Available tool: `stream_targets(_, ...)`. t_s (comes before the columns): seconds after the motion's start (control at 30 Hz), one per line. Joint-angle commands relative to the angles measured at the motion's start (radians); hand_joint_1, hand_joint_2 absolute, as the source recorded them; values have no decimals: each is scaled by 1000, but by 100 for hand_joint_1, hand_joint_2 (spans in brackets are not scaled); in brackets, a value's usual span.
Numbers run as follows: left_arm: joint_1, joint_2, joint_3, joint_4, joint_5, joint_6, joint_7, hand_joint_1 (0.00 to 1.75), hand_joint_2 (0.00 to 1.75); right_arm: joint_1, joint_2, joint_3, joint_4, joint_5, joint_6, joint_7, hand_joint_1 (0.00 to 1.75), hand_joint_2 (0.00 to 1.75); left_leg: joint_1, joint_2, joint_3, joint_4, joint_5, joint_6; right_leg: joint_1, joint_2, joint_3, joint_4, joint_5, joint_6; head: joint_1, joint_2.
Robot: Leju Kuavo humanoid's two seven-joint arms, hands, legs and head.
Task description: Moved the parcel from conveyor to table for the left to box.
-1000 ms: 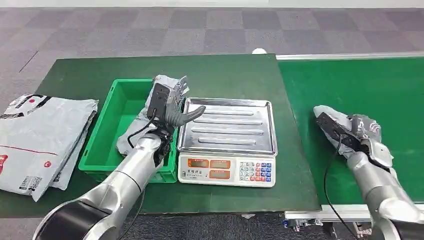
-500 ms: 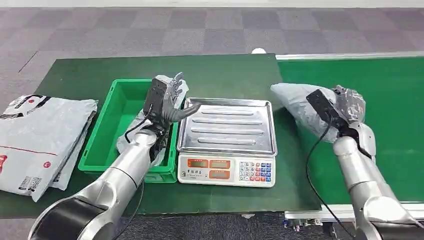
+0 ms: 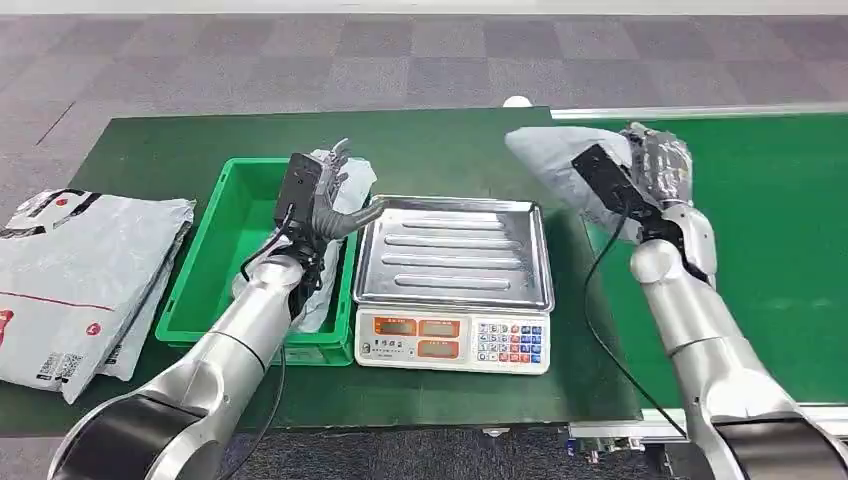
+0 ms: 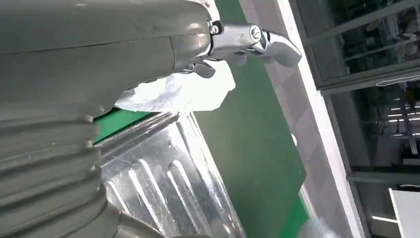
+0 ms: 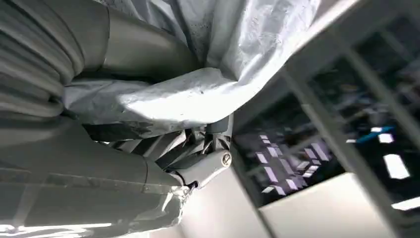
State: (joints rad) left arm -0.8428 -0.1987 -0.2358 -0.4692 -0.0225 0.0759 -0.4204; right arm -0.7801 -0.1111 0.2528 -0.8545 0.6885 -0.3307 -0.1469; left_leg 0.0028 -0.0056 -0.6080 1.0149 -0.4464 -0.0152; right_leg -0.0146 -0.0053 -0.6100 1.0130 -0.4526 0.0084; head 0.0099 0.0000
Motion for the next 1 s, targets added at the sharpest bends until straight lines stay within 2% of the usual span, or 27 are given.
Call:
stream_targets(0.03,-59,13,57,46,21,-24,1,0,175,-111,114,239,-39,14,39,38,175,175,0,7,2,1,-2,0,1,6,-1,1,0,-1,0,0)
stream_targets(0.2,-69,19,60,39,21,-24,7,0,175,-58,127,369,-129,9,62,73,175,175,1,4,1,0,0,0,0,4,-1,0,1,-1,0,0)
stream_targets(0.37,-71,30,59,31,10,-9,4,0,175,49,90,495,-292,44,96,139,175,175,3,5,5,-2,-1,0,1,5,4,-3,1,-1,0,0)
stream_targets(0.43,-67,34,66,28,9,-11,5,0,175,78,70,513,-343,69,123,177,175,175,3,0,1,-1,0,0,1,0,1,-1,0,-1,0,0)
stream_targets(0.57,-58,38,73,25,6,-6,5,0,175,115,42,519,-383,108,165,218,175,175,2,1,1,-1,0,0,0,1,1,-1,0,0,0,0)
stream_targets(0.6,-55,38,74,25,6,-6,5,0,175,123,35,516,-383,107,168,218,175,175,3,2,4,-2,-1,0,1,2,4,-2,0,-1,0,0)
stream_targets(0.73,-45,37,79,21,2,-4,2,0,175,145,14,496,-365,102,186,209,175,175,2,-1,1,-1,0,0,0,-1,1,-1,0,0,0,0)
stream_targets(0.77,-39,37,80,16,0,-5,0,0,175,159,12,482,-364,100,184,205,75,175,3,0,3,-2,0,0,1,0,4,-3,0,0,0,0)
stream_targets(0.8,-31,38,81,9,-2,-4,-2,0,175,171,7,470,-365,102,183,201,47,175,4,1,5,-3,0,1,1,0,6,-5,1,-1,0,0)
stream_targets(0.83,-25,38,82,4,-3,-5,-4,0,175,178,5,462,-365,103,182,195,0,175,3,-1,2,-1,0,0,0,-1,3,-2,0,0,0,0)
stream_targets(1.0,-16,41,87,-12,-13,-10,-7,0,175,156,16,399,-333,5,249,150,0,175,2,1,2,-1,0,0,0,1,2,-1,0,0,0,0)
